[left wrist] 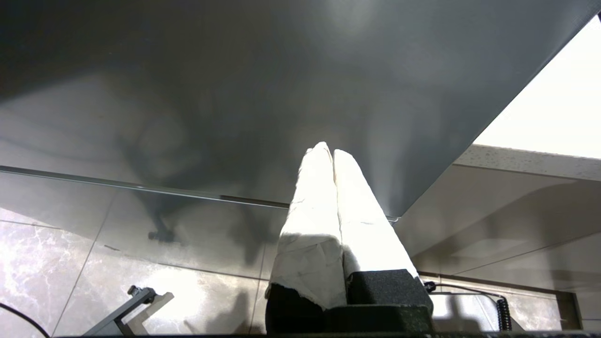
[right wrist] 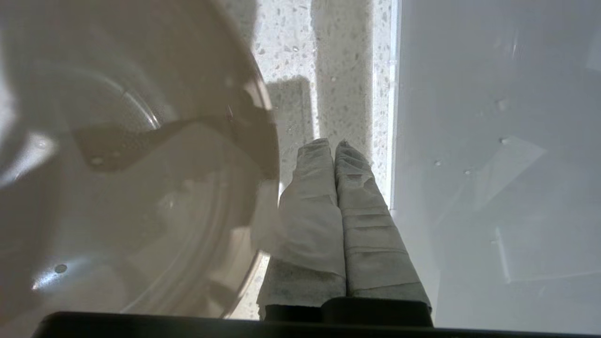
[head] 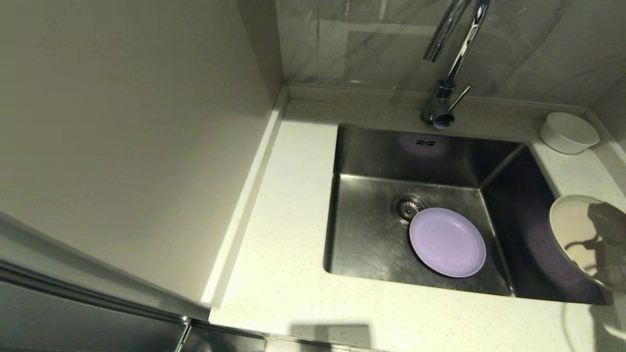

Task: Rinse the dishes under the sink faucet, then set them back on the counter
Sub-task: Put a plate back to the table from the sink

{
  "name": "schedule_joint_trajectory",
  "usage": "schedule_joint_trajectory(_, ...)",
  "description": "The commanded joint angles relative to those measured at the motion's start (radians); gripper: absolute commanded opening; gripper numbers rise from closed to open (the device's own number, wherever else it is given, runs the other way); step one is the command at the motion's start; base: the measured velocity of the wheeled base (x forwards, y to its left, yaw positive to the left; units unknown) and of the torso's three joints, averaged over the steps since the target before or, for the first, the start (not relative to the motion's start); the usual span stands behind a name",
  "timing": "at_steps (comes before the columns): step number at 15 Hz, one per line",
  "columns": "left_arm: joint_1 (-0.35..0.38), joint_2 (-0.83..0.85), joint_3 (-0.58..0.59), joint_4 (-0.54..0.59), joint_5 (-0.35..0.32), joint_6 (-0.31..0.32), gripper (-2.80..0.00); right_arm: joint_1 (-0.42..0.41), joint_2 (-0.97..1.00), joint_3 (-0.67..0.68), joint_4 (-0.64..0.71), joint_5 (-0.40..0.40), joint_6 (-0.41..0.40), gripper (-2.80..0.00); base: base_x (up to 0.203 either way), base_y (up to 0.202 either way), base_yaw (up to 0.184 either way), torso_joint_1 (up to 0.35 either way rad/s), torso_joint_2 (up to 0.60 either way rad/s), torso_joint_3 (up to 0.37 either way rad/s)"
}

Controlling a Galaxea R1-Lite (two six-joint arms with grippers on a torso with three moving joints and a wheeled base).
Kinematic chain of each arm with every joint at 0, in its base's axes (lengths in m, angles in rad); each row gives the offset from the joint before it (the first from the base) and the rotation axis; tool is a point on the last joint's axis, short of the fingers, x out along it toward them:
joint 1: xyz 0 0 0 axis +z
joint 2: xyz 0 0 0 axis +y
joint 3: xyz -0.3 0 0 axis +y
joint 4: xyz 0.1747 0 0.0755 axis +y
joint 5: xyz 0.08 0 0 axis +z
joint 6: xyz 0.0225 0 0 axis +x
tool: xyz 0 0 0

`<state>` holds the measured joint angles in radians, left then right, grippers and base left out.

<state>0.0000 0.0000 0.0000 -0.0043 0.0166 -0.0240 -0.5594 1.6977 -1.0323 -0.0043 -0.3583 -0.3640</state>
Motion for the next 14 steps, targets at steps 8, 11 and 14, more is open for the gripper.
schedule_joint_trajectory(8,0.0,-0.002,0.0,0.0,0.0,-0.001,-2.8,0.06,0.001,-0.023,-0.172,0.038,-0.007,-2.8,0.0,0.0,0.0,0.0,0.0,0.0)
schedule_joint_trajectory(11,0.0,-0.002,0.0,0.0,0.0,-0.001,-2.8,0.097,-0.007,-0.02,-0.172,0.038,-0.007,-2.8,0.0,0.0,0.0,0.0,0.0,0.0)
schedule_joint_trajectory(14,0.0,-0.002,0.0,0.0,0.0,-0.001,-2.8,0.114,-0.019,0.011,-0.171,0.038,-0.006,-2.8,0.0,0.0,0.0,0.0,0.0,0.0)
